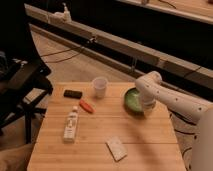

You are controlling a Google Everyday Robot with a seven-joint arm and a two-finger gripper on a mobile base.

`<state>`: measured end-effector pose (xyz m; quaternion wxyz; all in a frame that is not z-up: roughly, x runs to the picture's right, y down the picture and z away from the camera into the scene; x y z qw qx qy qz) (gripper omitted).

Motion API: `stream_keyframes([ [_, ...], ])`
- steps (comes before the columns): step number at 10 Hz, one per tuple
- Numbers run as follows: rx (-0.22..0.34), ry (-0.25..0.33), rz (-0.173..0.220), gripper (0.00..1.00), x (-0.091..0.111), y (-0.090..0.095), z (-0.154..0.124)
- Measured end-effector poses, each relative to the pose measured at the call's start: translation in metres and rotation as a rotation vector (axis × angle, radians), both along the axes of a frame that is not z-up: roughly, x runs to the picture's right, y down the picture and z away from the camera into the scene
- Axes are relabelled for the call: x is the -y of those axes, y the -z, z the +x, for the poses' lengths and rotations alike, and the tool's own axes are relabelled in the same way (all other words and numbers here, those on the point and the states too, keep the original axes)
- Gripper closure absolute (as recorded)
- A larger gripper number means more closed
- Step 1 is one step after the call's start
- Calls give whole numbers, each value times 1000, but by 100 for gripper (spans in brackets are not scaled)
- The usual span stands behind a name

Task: Drag the ceramic bowl in a circle

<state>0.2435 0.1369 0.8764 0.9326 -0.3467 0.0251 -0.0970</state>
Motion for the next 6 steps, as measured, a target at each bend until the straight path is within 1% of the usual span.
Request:
stream_keyframes([
  [1, 54, 7, 24, 100, 13, -2, -27],
  [2, 113, 7, 39, 100, 18, 4, -51],
  [3, 157, 6, 43, 100, 17, 12, -65],
  [4, 188, 8, 36, 100, 11, 21, -74],
  [5, 233, 5, 36, 100, 7, 33, -87],
  [6, 260, 7, 30, 100, 2, 42, -94],
])
